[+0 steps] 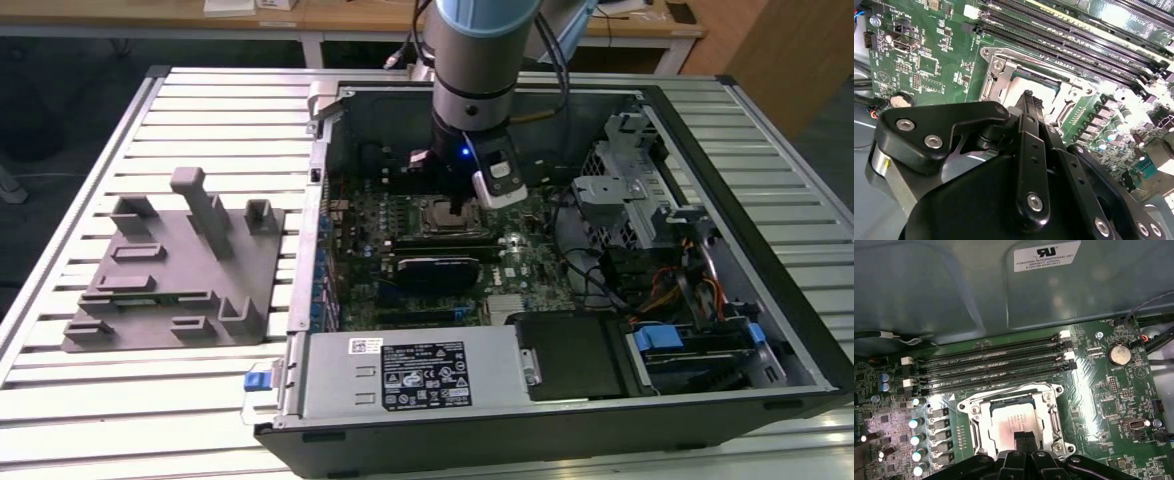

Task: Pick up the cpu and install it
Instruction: 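Install the second cpu locking lever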

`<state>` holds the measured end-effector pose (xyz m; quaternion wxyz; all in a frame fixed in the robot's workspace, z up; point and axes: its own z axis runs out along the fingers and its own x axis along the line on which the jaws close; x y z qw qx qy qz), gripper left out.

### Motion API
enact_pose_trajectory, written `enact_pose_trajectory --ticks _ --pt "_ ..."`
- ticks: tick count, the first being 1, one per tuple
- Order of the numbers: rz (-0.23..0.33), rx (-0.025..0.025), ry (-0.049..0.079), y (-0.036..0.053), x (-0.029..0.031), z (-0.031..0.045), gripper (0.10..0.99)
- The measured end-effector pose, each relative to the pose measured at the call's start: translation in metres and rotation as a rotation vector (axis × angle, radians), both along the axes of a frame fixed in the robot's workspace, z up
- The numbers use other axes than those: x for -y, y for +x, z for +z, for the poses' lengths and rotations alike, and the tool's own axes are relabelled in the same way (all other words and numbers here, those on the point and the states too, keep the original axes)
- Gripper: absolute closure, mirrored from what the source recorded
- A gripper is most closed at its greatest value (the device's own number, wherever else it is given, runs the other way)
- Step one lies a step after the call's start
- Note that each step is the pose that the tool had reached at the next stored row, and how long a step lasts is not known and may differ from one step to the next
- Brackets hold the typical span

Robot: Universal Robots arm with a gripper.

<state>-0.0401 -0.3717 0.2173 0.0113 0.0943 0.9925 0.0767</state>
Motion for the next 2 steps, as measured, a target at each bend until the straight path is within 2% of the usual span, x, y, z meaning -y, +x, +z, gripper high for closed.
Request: enact_pose_trajectory --ticks 2 --pt "0.000 0.0000 0.000 0.0001 0.0000 0.0000 0.980"
